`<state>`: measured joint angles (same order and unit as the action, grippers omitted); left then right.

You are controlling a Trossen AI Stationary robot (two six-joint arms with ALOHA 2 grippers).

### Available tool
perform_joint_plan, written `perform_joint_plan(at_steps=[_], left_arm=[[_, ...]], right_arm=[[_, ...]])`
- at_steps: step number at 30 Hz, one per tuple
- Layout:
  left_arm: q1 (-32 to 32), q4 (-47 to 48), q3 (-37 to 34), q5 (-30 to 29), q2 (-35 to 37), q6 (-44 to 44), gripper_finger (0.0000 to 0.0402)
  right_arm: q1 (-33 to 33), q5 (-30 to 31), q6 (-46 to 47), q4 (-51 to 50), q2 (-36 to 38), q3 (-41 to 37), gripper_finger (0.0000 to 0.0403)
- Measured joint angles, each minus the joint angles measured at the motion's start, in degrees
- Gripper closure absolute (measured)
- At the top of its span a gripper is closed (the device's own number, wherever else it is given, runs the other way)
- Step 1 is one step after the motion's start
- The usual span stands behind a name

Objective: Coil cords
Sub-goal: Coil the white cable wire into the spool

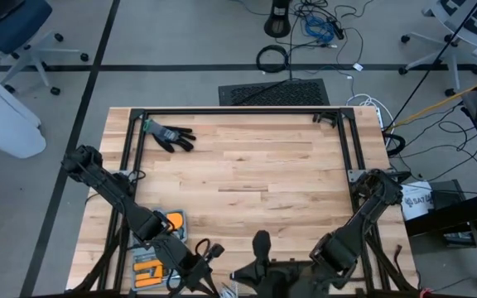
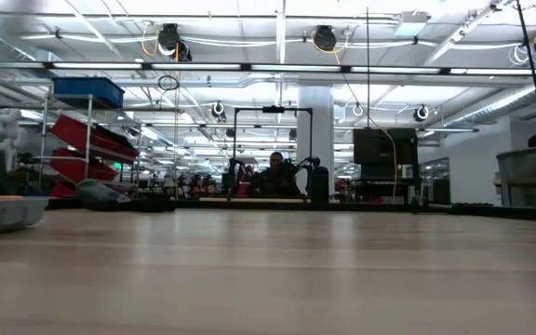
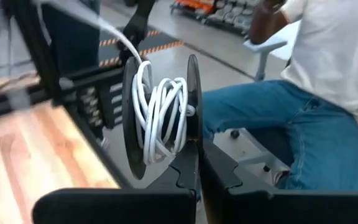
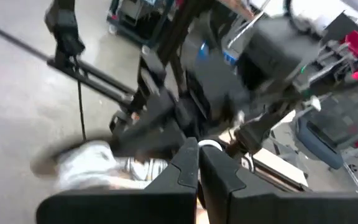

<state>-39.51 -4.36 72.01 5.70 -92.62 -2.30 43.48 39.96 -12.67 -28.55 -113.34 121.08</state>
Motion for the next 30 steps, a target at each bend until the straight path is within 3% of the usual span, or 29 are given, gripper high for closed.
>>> perform_joint_plan(at_steps=[15, 21, 30], left_arm=[[0.9, -4.3, 0.02, 2.49, 0.0, 7.16, 0.0395], [0.92, -4.16, 1.51, 3.1, 0.0, 10.88, 0.0395], [0.92, -3.94, 3.74, 3.14, 0.0, 17.79, 0.0395]], right_arm=[[-9.45, -20.51, 0.22, -5.59, 0.52, -0.02, 0.0403], [-10.51, -22.6, 1.7, -10.66, 0.55, -0.02, 0.0403], [-10.3, -23.92, 4.92, -10.61, 0.53, -0.02, 0.0403]])
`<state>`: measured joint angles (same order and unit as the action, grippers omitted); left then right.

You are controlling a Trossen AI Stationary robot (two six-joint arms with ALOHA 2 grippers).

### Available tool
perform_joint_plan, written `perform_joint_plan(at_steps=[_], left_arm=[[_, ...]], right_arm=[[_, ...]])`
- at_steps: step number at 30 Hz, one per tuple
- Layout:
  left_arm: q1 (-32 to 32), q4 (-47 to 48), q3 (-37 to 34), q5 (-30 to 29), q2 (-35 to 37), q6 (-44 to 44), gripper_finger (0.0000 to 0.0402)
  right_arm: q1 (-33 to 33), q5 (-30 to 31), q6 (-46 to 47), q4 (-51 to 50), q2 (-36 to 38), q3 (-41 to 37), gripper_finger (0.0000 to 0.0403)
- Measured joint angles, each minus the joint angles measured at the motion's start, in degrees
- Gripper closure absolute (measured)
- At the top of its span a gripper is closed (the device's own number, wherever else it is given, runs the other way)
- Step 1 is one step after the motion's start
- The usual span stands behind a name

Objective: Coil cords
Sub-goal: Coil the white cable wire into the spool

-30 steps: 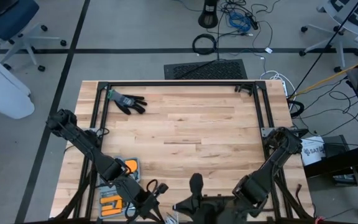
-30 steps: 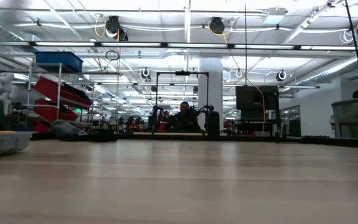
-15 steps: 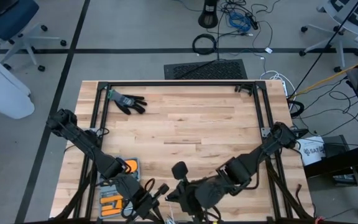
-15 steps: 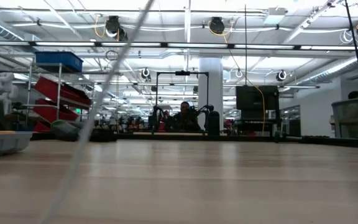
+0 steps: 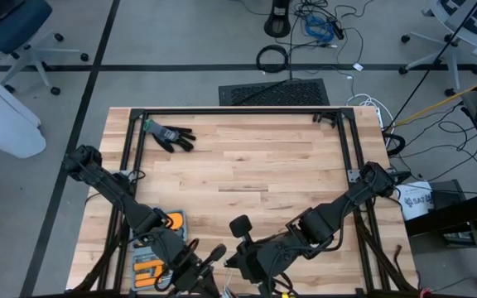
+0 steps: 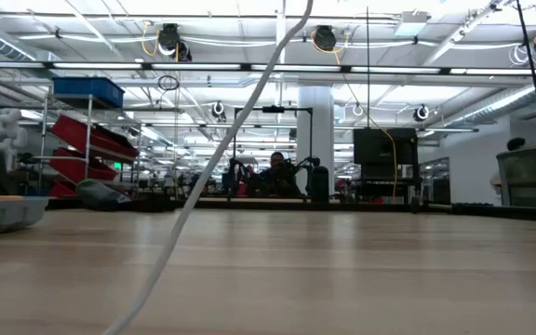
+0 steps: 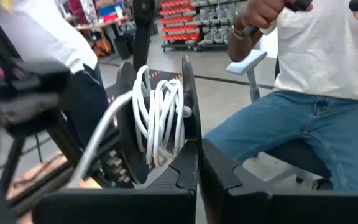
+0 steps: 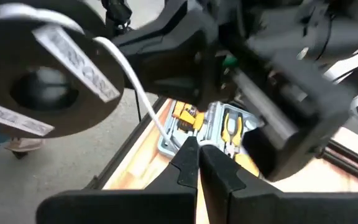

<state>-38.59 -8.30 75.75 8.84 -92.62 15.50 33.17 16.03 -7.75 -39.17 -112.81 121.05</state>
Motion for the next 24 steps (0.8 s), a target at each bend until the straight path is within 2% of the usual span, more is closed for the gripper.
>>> perform_joint_plan(at_steps=[7, 13, 24], left_arm=[[-0.02, 0.05, 1.3, -0.58, 0.11, 3.1, 0.0395], [-0.07, 1.7, 1.32, -5.33, 0.47, 2.99, 0.0395], [-0.43, 8.11, 1.33, -11.55, 1.98, -0.33, 0.0395]], right_arm=[[1.35, 0.07, 4.61, 2.91, -0.22, -4.49, 0.0403], [3.14, 1.05, 8.81, 6.62, -0.29, -8.54, 0.0403], [7.31, 12.68, 17.79, 9.08, -0.2, -14.34, 0.0403]])
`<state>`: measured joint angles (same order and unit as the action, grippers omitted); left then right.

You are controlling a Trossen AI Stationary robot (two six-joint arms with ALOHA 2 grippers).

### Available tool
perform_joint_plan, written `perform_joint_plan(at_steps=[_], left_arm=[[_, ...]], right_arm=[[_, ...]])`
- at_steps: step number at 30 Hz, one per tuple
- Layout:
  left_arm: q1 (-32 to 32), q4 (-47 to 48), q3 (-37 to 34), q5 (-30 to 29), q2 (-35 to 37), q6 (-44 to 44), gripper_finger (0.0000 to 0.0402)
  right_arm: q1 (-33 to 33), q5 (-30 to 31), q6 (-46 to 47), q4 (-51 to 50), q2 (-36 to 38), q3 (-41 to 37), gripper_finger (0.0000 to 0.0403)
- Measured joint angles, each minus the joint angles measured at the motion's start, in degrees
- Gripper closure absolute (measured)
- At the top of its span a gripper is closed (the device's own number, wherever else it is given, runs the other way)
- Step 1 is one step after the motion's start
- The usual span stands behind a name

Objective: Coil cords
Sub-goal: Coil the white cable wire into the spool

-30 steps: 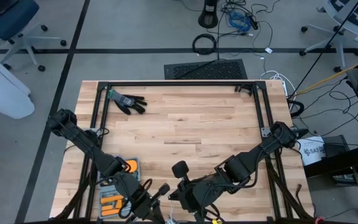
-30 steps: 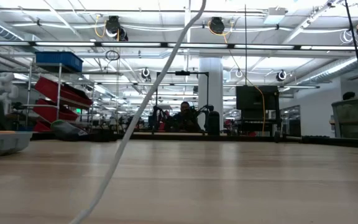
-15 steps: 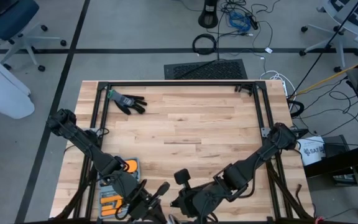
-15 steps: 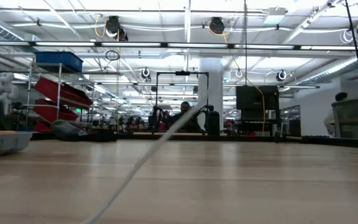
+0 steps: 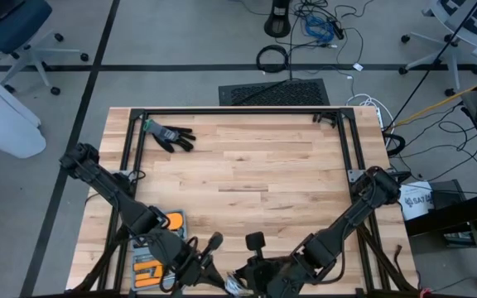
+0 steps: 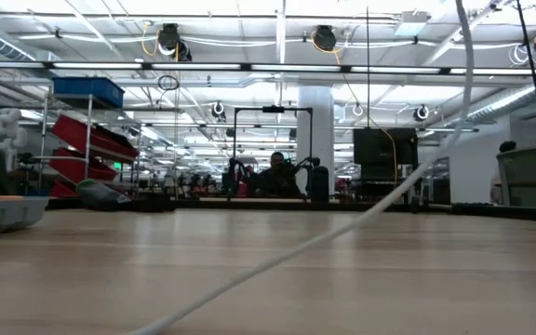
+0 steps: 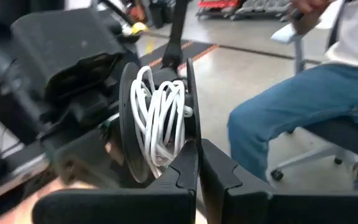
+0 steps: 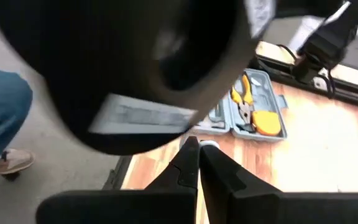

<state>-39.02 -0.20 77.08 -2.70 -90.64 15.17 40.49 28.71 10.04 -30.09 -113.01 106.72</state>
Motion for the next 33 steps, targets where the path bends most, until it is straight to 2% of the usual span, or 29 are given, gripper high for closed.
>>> perform_joint_plan(at_steps=[8, 11, 16, 20, 33], left_arm=[[-0.05, 5.28, 0.0, -6.71, 0.8, -5.91, 0.0395], [-0.05, 5.44, 0.0, -7.43, 0.84, -6.87, 0.0395], [-0.05, 5.9, 0.0, -8.08, 0.84, -7.36, 0.0395], [0.01, 6.21, -0.01, -8.45, 0.84, -7.34, 0.0395], [2.89, 9.4, -0.02, -14.44, 1.76, -7.2, 0.0395]], right_arm=[[1.7, 7.79, 5.59, -0.33, 0.0, -2.32, 0.0398], [2.14, 10.55, 6.43, -0.48, -0.02, -2.52, 0.0378], [2.79, 11.32, 8.92, -0.81, -0.02, -2.52, 0.0333], [3.75, 15.36, 12.61, -5.84, 0.11, -2.51, 0.0308], [5.42, 16.11, 17.75, -17.19, 4.7, -2.52, 0.0266]])
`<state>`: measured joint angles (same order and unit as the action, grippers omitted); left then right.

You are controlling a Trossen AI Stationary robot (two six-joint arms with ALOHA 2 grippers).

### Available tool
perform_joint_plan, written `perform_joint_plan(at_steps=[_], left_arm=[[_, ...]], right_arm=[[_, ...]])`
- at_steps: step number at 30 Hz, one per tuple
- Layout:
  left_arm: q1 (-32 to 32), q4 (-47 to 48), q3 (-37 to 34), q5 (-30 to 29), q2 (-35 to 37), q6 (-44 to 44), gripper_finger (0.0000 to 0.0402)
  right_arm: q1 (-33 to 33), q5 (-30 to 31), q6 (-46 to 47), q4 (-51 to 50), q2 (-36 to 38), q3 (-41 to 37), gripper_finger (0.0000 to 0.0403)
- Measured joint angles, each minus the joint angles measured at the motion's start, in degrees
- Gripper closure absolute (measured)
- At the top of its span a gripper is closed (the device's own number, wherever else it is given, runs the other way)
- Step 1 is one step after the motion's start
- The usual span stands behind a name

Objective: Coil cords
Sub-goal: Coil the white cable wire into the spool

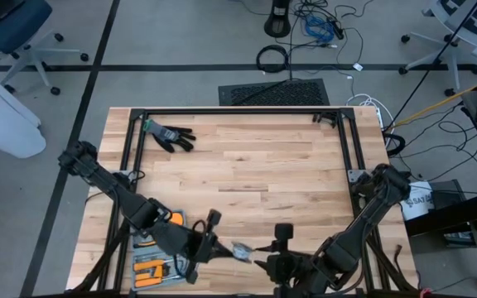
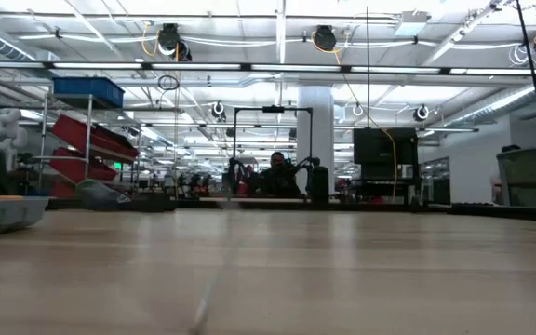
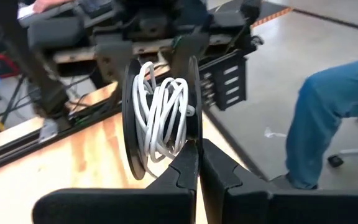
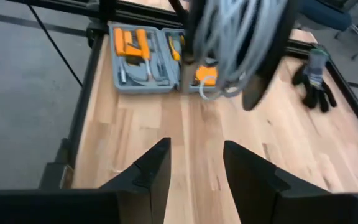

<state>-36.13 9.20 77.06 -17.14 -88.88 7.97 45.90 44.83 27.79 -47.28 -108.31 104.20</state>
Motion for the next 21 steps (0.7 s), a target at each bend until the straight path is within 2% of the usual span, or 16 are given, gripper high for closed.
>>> perform_joint_plan(at_steps=[6, 10, 13, 16, 21], left_arm=[[3.63, 0.88, 0.0, 0.27, 2.91, 1.51, 0.0395], [5.08, 1.29, 0.0, 2.49, 5.46, 1.97, 0.0395], [5.15, 2.57, 0.0, 2.69, 7.28, 1.98, 0.0395], [5.15, 3.43, 0.0, 2.59, 8.22, 2.67, 0.0395], [5.61, 3.92, 0.0, 1.79, 9.23, 4.85, 0.0395]], right_arm=[[1.35, 2.6, 1.98, -2.84, 0.56, -0.18, 0.0267], [2.28, 7.98, 3.13, 2.81, 0.51, -5.33, 0.0268], [1.65, 13.06, 1.63, 11.94, 0.35, -11.2, 0.0268], [-0.6, 15.82, -2.61, 25.38, 0.35, -17.04, 0.0268], [-4.55, 12.91, -15.03, 54.75, -0.59, -27.14, 0.0268]])
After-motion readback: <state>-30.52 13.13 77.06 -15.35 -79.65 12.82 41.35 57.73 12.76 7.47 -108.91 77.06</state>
